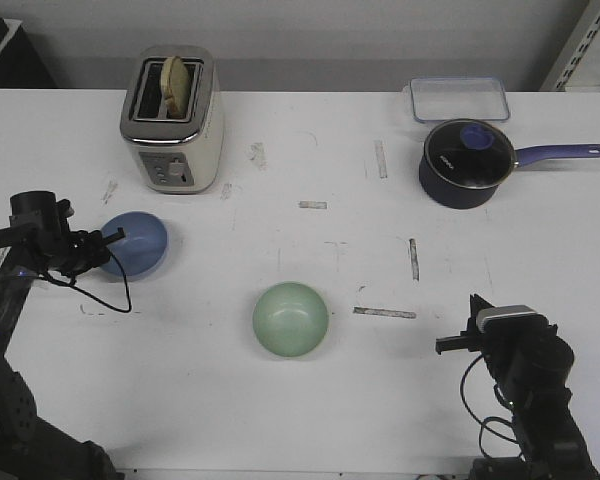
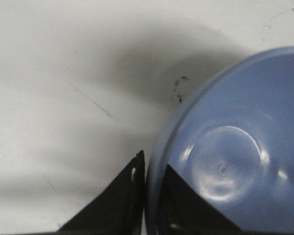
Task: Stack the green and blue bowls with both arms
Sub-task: 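Grip the rim of the light blue bowl with the left gripper and lift, then carry the blue bowl with the left gripper and lower it into the green bowl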
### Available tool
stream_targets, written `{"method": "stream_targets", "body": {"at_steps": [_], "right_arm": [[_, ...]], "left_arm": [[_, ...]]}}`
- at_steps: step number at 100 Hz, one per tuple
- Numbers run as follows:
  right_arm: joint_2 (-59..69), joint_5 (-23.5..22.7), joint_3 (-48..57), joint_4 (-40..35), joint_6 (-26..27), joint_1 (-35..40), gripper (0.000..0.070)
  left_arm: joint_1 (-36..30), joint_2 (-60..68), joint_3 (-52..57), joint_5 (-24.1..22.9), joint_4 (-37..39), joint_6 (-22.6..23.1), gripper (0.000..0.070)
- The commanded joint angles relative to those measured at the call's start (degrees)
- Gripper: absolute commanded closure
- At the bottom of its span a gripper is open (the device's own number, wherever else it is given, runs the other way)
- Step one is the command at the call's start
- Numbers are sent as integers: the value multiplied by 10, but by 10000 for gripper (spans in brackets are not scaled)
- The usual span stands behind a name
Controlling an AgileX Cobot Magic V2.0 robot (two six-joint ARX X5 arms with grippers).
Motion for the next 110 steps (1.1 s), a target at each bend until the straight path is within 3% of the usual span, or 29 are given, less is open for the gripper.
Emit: {"method": "stream_targets", "body": {"at_steps": [1, 28, 47, 71, 90, 110], "right_arm": [[4, 0, 3, 2, -3, 1, 699], [4, 0, 3, 2, -3, 1, 699], [4, 0, 3, 2, -3, 1, 699], [4, 0, 3, 2, -3, 1, 699], [4, 0, 3, 2, -3, 1, 699], [4, 0, 3, 1, -3, 1, 699]], "left_arm": [[3, 6, 11, 1, 2, 5, 700], [0, -68, 20, 16, -4, -3, 700], [-42, -170, 20, 45, -7, -22, 700], [-193, -247, 20, 89, -5, -23, 700], [-342, -228, 20, 86, -31, -23, 700], [-449, -166, 20, 52, -33, -23, 700]]}}
